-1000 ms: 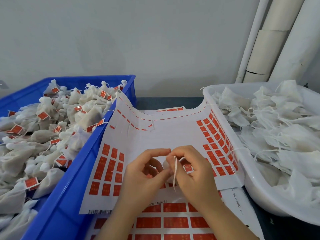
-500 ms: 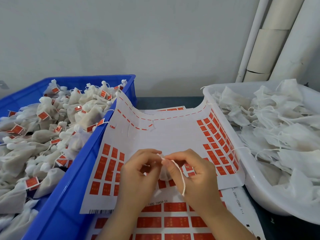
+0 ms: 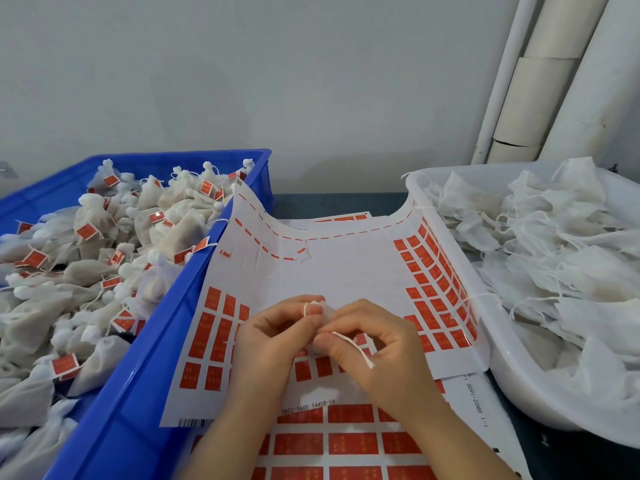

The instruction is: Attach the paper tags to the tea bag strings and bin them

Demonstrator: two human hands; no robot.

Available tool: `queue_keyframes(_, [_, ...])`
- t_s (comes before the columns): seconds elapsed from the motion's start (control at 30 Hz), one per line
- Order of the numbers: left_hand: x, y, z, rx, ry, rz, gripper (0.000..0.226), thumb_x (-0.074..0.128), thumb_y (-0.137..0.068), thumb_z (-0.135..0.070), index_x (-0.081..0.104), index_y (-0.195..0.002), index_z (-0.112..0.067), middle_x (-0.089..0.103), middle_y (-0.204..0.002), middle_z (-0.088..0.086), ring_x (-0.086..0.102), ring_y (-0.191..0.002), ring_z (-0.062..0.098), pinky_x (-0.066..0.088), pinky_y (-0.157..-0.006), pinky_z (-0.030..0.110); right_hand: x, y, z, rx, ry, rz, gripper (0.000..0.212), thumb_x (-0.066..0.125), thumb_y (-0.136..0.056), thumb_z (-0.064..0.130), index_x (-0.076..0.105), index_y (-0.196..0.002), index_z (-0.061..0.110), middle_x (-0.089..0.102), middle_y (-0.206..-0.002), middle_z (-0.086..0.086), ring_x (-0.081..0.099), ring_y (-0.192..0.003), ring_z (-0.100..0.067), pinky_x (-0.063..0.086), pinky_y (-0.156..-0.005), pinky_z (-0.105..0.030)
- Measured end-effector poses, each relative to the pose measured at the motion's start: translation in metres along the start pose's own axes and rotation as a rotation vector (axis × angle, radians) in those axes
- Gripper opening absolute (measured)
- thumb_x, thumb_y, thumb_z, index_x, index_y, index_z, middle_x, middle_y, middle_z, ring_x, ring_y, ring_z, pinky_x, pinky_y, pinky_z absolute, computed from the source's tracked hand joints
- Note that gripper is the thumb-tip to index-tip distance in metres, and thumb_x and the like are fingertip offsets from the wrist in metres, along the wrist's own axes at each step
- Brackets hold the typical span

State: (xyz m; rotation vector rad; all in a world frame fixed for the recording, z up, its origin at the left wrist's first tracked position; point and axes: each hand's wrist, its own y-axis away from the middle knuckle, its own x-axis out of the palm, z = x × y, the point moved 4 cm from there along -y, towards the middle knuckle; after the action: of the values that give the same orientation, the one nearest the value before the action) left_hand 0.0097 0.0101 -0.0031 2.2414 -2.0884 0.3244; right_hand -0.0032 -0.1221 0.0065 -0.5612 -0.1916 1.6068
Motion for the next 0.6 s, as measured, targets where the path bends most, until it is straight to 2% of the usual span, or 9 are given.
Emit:
queue_keyframes(0.03, [0.001, 0.000, -0.001, 0.019, -0.011, 0.011, 0.010, 0.070, -0.068, -0.011, 0.076, -0.068, -0.019, 0.073, -0.084, 0.005, 0.070, -0.079, 0.019, 0.054, -0.060, 0.020, -0.002, -0.001, 0.000, 0.033, 0.001, -0.032, 0.004, 0.069, -0.075, 0.037, 0.070, -0.076, 0.034, 0.063, -0.089, 0.019, 0.058, -0.091, -0.002, 0.046, -0.072, -0.008])
queue_keyframes(0.1, [0.003, 0.001, -0.002, 0.051, -0.057, 0.030, 0.031, 0.063, -0.077, 0.006, 0.075, -0.064, -0.019, 0.073, -0.081, 0.004, 0.071, -0.076, 0.018, 0.054, -0.058, 0.020, -0.004, -0.001, -0.003, 0.093, 0.009, -0.041, 0.009, 0.069, -0.073, 0.048, 0.067, -0.071, 0.039, 0.056, -0.105, 0.026, 0.051, -0.105, 0.004, 0.040, -0.080, -0.005])
queue_keyframes(0.17, [0.003, 0.002, -0.002, 0.063, -0.060, 0.057, 0.040, 0.057, -0.078, 0.013, 0.074, -0.063, -0.019, 0.073, -0.076, 0.004, 0.070, -0.072, 0.017, 0.054, -0.057, 0.021, 0.000, -0.001, -0.005, 0.139, -0.046, 0.045, 0.008, 0.064, -0.070, 0.048, 0.067, -0.069, 0.041, 0.052, -0.119, 0.030, 0.045, -0.116, 0.008, 0.036, -0.092, -0.008])
queue_keyframes(0.2, [0.003, 0.003, -0.003, 0.070, -0.047, 0.079, 0.038, 0.057, -0.077, 0.013, 0.074, -0.062, -0.018, 0.072, -0.074, 0.005, 0.070, -0.070, 0.017, 0.054, -0.057, 0.021, 0.002, -0.002, -0.005, 0.154, -0.098, 0.094, 0.006, 0.063, -0.071, 0.045, 0.068, -0.071, 0.041, 0.053, -0.121, 0.028, 0.047, -0.117, 0.007, 0.039, -0.094, -0.013])
queue_keyframes(0.3, [0.003, 0.002, -0.005, 0.107, -0.076, 0.105, 0.034, 0.060, -0.075, 0.010, 0.073, -0.064, -0.019, 0.071, -0.075, 0.002, 0.068, -0.068, 0.014, 0.052, -0.056, 0.019, 0.004, -0.003, -0.005, 0.158, -0.155, 0.123, 0.010, 0.062, -0.073, 0.041, 0.070, -0.078, 0.036, 0.066, -0.102, 0.022, 0.059, -0.102, 0.001, 0.047, -0.082, -0.012])
queue_keyframes(0.4, [0.001, 0.001, -0.004, 0.170, -0.264, 0.048, 0.039, 0.062, -0.075, 0.013, 0.072, -0.064, -0.023, 0.068, -0.083, -0.008, 0.066, -0.077, 0.009, 0.052, -0.059, 0.016, 0.001, -0.004, -0.009, 0.184, -0.127, 0.070, 0.005, 0.067, -0.078, 0.030, 0.070, -0.081, 0.032, 0.070, -0.086, 0.017, 0.064, -0.088, -0.002, 0.049, -0.073, -0.012])
queue_keyframes(0.47, [0.001, 0.001, -0.003, 0.203, -0.365, 0.020, 0.033, 0.066, -0.073, 0.010, 0.068, -0.063, -0.022, 0.065, -0.080, -0.011, 0.064, -0.075, 0.006, 0.051, -0.057, 0.014, -0.001, -0.003, -0.012, 0.173, -0.081, 0.028, 0.011, 0.069, -0.080, 0.021, 0.070, -0.079, 0.032, 0.069, -0.083, 0.017, 0.064, -0.084, -0.003, 0.050, -0.070, -0.012])
queue_keyframes(0.6, [-0.001, 0.001, 0.002, 0.189, -0.484, -0.015, 0.021, 0.070, -0.075, 0.001, 0.060, -0.068, -0.016, 0.062, -0.070, -0.010, 0.061, -0.068, 0.005, 0.053, -0.057, 0.016, 0.002, 0.000, -0.013, 0.159, -0.031, -0.010, 0.016, 0.070, -0.080, 0.021, 0.068, -0.078, 0.037, 0.066, -0.087, 0.022, 0.061, -0.087, 0.001, 0.049, -0.068, -0.010])
